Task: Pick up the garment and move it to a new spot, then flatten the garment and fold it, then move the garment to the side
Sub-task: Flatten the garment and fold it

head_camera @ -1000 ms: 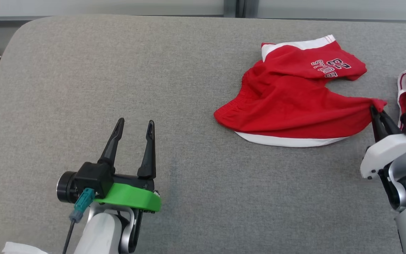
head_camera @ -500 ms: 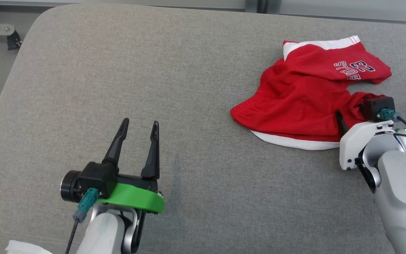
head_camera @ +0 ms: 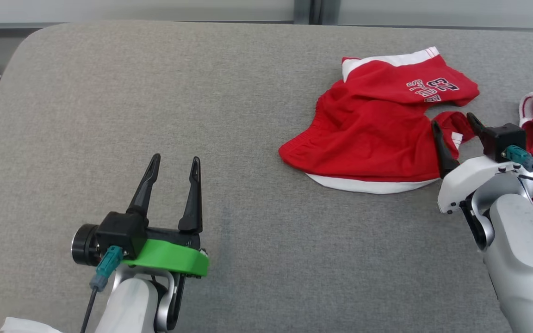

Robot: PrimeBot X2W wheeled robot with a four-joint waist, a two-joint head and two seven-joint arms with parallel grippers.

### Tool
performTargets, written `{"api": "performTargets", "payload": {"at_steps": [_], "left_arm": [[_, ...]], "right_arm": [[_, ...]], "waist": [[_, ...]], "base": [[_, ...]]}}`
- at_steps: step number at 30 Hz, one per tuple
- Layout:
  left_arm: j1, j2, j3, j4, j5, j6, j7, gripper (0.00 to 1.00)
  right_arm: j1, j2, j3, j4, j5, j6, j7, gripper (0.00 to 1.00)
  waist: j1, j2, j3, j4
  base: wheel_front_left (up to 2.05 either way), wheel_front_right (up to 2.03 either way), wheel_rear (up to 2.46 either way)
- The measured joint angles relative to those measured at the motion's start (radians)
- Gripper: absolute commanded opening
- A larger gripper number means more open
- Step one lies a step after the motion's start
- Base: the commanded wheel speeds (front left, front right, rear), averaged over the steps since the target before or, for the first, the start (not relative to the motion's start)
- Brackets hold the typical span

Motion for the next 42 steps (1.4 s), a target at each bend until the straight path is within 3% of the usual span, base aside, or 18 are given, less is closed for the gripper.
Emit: {"api": "performTargets", "payload": {"at_steps": [6,11,14,20,33,39,40,41,42], "left_arm": [[0.000,0.000,0.007,0.003,0.003,-0.009,0.000,1.00],[-0.007,0.000,0.006,0.029,-0.006,-0.022,0.000,1.00],[-0.014,0.000,-0.021,0.105,-0.070,-0.054,-0.001,1.00],[-0.110,-0.001,-0.079,0.258,-0.059,-0.093,-0.001,1.00],[-0.364,0.041,-0.188,0.636,-0.054,-0.106,0.001,1.00],[-0.408,0.047,-0.203,0.704,-0.054,-0.107,0.001,1.00],[-0.410,0.045,-0.209,0.694,-0.061,-0.107,0.001,0.75],[-0.410,0.045,-0.214,0.670,-0.067,-0.107,0.001,0.00],[-0.411,0.047,-0.215,0.644,-0.069,-0.107,0.001,0.00]], "right_arm": [[0.123,0.025,-0.058,-0.169,0.039,0.000,-0.048,1.00],[0.261,0.100,-0.131,-0.308,0.043,0.000,-0.061,1.00],[0.299,0.134,-0.137,-0.367,0.036,0.000,-0.047,1.00],[0.304,0.157,-0.133,-0.452,0.016,0.000,-0.020,1.00],[0.312,0.171,-0.139,-0.497,0.001,0.000,-0.014,1.00],[0.313,0.172,-0.138,-0.495,0.005,0.000,-0.019,1.00],[0.313,0.172,-0.138,-0.493,0.006,0.000,-0.020,1.00],[0.313,0.172,-0.138,-0.491,0.012,0.000,-0.022,1.00],[0.313,0.172,-0.137,-0.488,0.014,0.000,-0.024,1.00]], "waist": [[0.0000,0.0000,-0.009,-0.061],[0.0000,0.0000,-0.009,-0.110],[0.0000,0.0000,-0.003,-0.137],[0.0000,0.0000,0.016,-0.191],[0.0000,0.0000,0.065,-0.296],[0.0000,0.0000,0.069,-0.321],[0.0000,0.0000,0.068,-0.321],[0.0000,0.0000,0.067,-0.320],[0.0000,0.0000,0.067,-0.318]], "base": [[0.00,0.00,0.00],[0.00,0.00,0.00],[0.00,0.00,0.00],[0.00,0.00,0.00],[0.00,0.00,0.00],[0.00,0.00,0.00],[0.00,0.00,0.00],[0.00,0.00,0.00],[0.00,0.00,0.00]]}}
